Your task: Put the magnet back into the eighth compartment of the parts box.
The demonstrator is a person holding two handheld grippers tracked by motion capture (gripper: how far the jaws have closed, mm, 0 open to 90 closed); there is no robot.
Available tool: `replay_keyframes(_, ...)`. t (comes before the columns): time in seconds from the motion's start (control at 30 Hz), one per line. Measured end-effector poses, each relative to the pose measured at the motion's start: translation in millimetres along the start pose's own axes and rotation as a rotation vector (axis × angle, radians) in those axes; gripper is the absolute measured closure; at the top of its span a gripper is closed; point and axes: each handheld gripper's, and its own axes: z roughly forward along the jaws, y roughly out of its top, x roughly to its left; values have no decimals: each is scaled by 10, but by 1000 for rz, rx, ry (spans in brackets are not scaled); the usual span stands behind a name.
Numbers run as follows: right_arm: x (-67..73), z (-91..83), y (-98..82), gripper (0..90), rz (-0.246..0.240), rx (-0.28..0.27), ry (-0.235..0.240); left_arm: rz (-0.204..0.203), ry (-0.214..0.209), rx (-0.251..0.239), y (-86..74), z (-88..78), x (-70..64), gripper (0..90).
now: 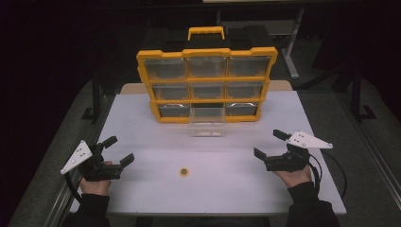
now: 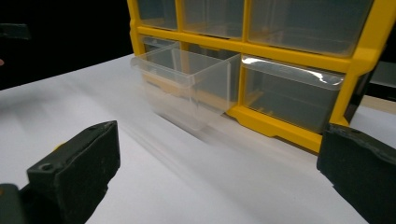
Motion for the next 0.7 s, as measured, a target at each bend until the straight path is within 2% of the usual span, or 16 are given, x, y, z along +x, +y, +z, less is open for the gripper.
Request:
replay_keyframes(0.17,39,29,34,0,-7,5,15,9,-15,11,-5,38,-23,6)
replay_keyframes(0.7,141,181,195,0,-24,18,81,-10,16,-18,-9,-18,49,7)
